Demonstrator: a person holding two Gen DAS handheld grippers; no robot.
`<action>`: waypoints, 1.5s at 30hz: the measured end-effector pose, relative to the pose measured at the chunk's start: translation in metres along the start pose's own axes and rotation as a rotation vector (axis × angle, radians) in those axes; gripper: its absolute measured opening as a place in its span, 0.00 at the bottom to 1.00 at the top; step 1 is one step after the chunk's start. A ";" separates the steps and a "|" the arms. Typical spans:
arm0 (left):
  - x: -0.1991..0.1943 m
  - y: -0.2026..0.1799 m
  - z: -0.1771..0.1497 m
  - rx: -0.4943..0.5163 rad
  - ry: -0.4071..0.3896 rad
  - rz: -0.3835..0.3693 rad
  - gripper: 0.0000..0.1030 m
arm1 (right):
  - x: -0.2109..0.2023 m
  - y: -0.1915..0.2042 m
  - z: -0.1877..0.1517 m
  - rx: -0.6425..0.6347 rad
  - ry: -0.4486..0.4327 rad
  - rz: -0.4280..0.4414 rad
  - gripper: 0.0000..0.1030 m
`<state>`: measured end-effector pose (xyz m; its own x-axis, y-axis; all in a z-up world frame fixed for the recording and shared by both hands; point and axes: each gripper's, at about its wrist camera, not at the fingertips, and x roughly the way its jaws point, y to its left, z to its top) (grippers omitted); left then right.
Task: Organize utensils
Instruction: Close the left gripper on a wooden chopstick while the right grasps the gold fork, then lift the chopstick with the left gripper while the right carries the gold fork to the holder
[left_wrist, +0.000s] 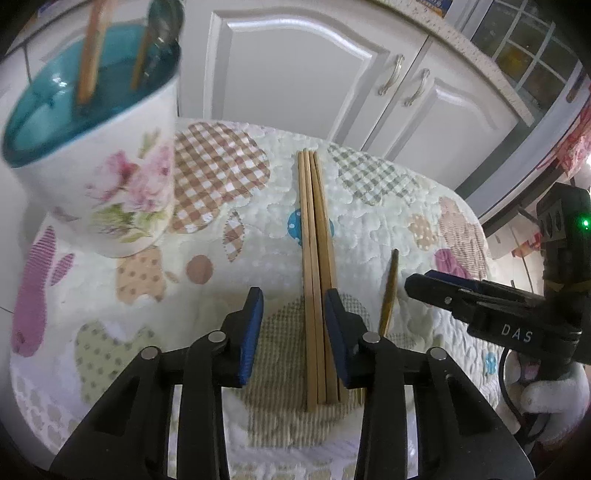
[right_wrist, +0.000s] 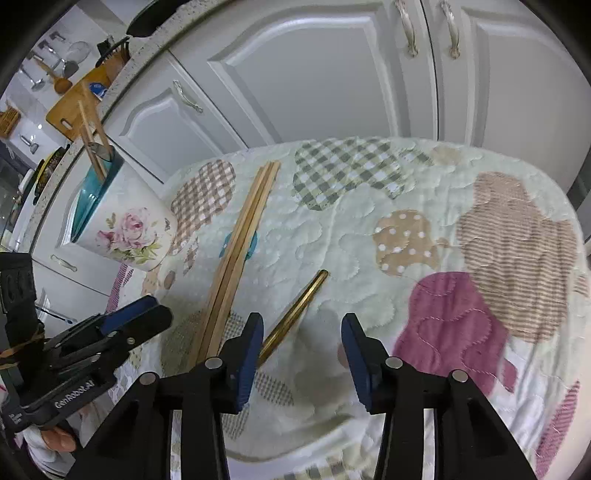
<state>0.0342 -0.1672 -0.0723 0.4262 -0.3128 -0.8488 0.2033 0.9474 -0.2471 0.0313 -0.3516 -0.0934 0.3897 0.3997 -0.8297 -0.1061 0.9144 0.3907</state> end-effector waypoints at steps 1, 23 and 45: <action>0.005 0.000 0.002 0.000 0.006 -0.001 0.30 | 0.004 0.000 0.001 0.002 0.005 -0.001 0.41; 0.047 -0.003 0.037 0.013 0.029 0.054 0.25 | 0.023 0.005 0.017 -0.021 0.011 -0.027 0.41; -0.004 0.021 -0.033 0.042 0.089 0.036 0.04 | 0.021 0.002 0.004 -0.027 0.044 0.011 0.21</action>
<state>0.0074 -0.1442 -0.0899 0.3539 -0.2701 -0.8955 0.2274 0.9535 -0.1977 0.0428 -0.3415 -0.1090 0.3476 0.4120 -0.8423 -0.1350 0.9109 0.3898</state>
